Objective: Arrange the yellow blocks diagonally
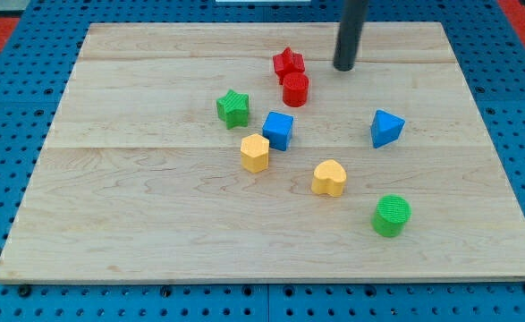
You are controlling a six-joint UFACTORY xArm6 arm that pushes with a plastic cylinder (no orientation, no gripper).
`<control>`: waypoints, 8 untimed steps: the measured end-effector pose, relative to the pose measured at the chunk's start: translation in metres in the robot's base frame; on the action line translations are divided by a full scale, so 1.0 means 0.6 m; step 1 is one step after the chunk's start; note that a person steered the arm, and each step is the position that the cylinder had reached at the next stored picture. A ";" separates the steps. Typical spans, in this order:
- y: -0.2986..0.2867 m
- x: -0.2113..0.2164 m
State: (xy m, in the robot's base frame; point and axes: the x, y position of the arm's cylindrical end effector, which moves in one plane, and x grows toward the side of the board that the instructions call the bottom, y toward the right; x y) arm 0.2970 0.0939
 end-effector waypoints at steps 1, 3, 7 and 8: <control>-0.011 0.024; -0.091 0.055; -0.076 0.241; 0.006 0.241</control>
State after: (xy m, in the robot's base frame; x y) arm 0.4414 0.0975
